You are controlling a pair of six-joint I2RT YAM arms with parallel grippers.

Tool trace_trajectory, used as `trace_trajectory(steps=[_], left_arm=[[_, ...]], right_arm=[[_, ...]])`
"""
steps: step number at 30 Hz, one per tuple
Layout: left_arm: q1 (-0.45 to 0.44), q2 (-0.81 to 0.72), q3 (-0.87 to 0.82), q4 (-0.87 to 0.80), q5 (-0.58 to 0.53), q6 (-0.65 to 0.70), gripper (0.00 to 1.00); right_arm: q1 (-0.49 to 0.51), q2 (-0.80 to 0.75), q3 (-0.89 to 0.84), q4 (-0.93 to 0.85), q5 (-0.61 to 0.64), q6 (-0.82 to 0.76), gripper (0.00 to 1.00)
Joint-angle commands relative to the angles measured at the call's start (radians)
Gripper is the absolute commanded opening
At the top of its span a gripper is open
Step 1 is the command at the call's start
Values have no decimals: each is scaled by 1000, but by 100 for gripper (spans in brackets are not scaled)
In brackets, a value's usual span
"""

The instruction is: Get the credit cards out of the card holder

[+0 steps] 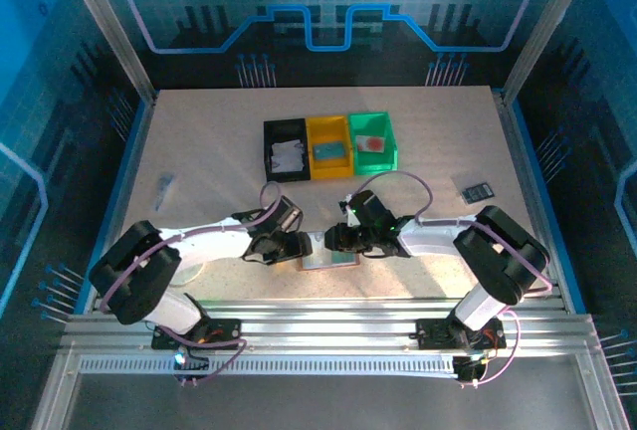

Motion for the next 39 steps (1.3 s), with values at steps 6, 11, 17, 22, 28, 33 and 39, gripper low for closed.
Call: trace_trajectory(steps=[6,11,17,22,28,33,39], left_arm=[[-40,288,-50,178,158,-3,65],[-53,321,-25,167,160,2,65],[-63,356,-5,167,168,8,65],[-64,365,-2,171,173,11,65],[-63,364,-6,177,173,9,65],[-64,365,-6,179,174,9,65],[-63,362,-10,182,173,6,65]], right_arm=[[20,-1,3,-29,38,11,31],[30,20,-5,-4,22,15,31],[33,22,-35,78,-9,32,30],[37,10,-47,139,-39,29,25],[43,-5,-65,187,-63,21,22],[46,-22,-80,208,-69,22,15],[45,-40,-88,188,-48,19,4]])
